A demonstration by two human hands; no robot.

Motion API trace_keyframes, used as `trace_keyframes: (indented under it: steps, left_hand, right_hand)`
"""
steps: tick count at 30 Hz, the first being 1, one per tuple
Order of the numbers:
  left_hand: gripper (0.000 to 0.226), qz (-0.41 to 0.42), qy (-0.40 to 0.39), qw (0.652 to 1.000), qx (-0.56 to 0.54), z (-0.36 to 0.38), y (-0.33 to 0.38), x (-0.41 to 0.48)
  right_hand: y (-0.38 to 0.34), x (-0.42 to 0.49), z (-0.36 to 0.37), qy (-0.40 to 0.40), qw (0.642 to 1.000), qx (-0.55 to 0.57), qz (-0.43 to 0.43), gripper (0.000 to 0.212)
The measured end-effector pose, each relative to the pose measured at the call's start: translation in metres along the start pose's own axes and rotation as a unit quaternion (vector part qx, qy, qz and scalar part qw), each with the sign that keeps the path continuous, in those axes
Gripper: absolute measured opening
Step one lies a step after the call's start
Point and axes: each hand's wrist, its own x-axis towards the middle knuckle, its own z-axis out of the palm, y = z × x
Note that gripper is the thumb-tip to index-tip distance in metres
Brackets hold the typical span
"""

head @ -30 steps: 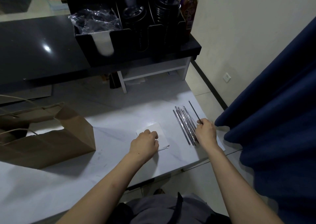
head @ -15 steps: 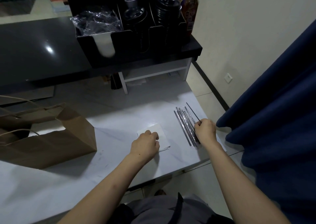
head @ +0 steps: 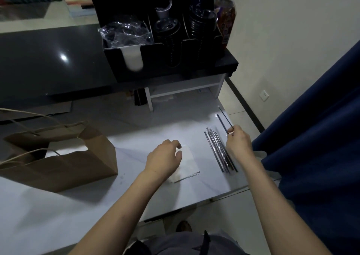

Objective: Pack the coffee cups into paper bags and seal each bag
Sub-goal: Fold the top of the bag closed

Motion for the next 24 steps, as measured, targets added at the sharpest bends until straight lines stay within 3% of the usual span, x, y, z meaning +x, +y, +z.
trace_keyframes:
  steps: [4, 15, 24]
  left_hand:
    - [0.028, -0.002, 0.04, 0.999, -0.023, -0.035, -0.004, -0.006]
    - [0.021, 0.015, 0.143, 0.989, -0.03, -0.157, -0.05, -0.047]
    - [0.022, 0.034, 0.201, 0.979, -0.026, -0.234, -0.109, -0.081]
  right_hand:
    - [-0.043, -0.009, -0.006, -0.045, 0.997, 0.035, -0.052, 0.031]
    - [-0.179, -0.078, 0.027, -0.155, 0.945, 0.264, -0.11, 0.028]
    - [-0.287, -0.138, 0.048, -0.189, 0.908, 0.333, -0.168, 0.024]
